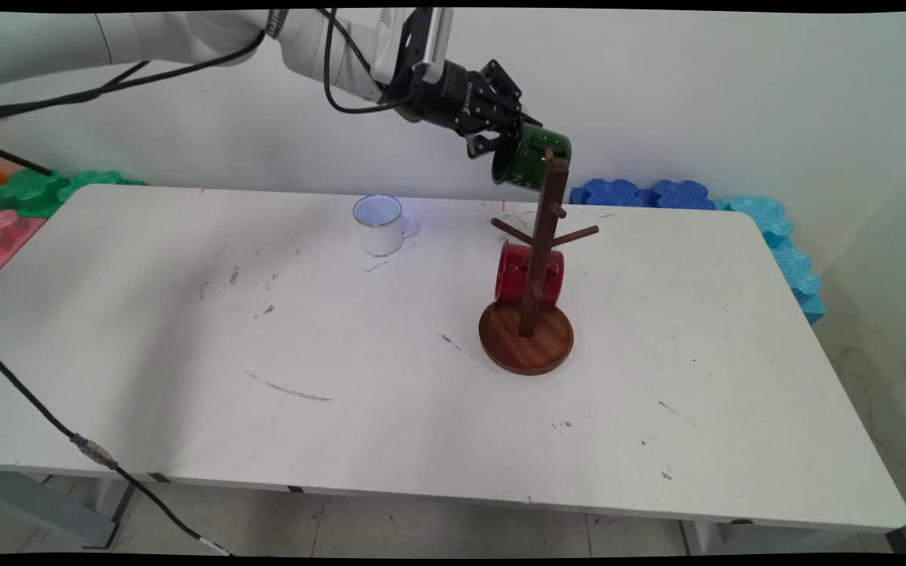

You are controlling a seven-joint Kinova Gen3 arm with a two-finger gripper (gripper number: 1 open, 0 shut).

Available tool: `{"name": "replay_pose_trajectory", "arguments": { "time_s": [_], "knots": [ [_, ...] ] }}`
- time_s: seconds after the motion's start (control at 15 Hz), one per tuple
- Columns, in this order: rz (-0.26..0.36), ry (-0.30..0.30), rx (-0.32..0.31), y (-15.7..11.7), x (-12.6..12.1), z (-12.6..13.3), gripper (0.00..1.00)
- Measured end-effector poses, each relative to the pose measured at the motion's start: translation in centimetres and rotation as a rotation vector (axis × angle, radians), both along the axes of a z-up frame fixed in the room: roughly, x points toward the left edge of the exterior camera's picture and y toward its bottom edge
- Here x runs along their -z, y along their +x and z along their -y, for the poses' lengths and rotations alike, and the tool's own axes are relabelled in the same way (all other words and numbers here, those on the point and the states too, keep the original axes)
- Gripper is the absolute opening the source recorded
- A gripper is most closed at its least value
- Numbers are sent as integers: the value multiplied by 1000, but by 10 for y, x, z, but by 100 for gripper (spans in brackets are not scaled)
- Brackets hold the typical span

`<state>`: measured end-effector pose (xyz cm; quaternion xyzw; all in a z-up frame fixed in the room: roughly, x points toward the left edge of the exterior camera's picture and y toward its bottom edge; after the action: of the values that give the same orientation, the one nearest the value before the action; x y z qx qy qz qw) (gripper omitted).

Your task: Place the picked object on the table

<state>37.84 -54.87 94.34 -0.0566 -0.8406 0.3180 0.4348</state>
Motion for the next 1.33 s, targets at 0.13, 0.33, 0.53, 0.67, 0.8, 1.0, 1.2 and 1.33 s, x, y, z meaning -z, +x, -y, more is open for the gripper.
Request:
{"name": "replay_pose_trajectory", "arguments": {
  "time_s": [0.13, 0.33, 0.53, 0.67, 0.8, 1.0, 1.2, 1.33],
  "knots": [
    [-2, -4, -15, 3, -4, 4, 0],
    [-1, -7, -46, 8, -9, 9, 0],
    [2, 1, -77, 15, -12, 12, 0],
    [7, 12, -101, 21, -14, 12, 0],
    [15, 28, -126, 28, -16, 9, 0],
    [34, 59, -168, 42, -20, 4, 0],
    [52, 93, -202, 53, -24, -3, 0],
    [66, 121, -223, 60, -28, -10, 0]
  ]
}}
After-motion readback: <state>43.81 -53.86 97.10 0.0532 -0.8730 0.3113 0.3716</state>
